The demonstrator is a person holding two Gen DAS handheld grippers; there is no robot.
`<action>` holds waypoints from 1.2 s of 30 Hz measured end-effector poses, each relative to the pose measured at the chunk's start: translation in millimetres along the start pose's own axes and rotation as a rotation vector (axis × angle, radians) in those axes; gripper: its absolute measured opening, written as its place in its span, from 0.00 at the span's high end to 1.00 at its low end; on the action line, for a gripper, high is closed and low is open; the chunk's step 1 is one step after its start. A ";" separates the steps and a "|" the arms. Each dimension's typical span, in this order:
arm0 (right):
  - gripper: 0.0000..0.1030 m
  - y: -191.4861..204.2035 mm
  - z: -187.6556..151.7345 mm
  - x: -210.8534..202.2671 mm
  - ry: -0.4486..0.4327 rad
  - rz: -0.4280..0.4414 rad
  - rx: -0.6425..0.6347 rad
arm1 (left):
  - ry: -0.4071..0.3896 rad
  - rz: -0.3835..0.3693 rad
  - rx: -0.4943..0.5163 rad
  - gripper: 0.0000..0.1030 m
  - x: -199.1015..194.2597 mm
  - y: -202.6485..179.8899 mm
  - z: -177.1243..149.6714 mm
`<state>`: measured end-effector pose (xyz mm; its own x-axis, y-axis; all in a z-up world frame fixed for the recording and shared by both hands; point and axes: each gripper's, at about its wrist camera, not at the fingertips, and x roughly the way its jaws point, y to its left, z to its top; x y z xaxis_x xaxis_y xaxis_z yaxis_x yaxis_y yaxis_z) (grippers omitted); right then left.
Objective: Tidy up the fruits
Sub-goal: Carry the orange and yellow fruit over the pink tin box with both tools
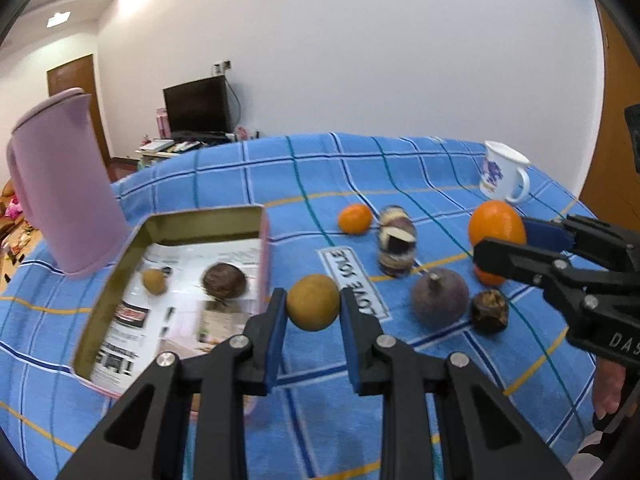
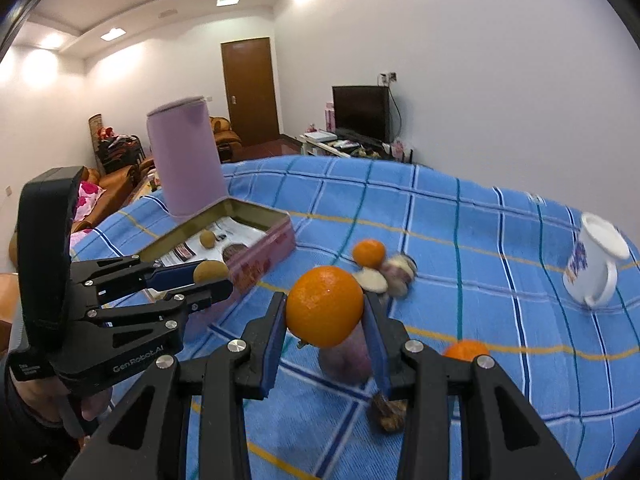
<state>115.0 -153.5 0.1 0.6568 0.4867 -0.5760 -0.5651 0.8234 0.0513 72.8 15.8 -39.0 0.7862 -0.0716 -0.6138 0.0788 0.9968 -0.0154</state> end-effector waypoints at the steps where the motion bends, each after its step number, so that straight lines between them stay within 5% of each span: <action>1: 0.62 2.4 2.9 0.4 -0.006 0.003 -0.006 | -0.004 0.008 -0.006 0.74 -1.4 4.1 1.2; 36: 0.62 69.6 54.4 48.0 -0.043 0.133 -0.101 | -0.057 0.195 -0.060 0.74 -7.3 80.0 13.9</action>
<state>134.4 -57.0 20.4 0.5928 0.6029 -0.5340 -0.6940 0.7188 0.0410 81.8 95.5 -24.7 0.8164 0.1223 -0.5644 -0.1134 0.9922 0.0509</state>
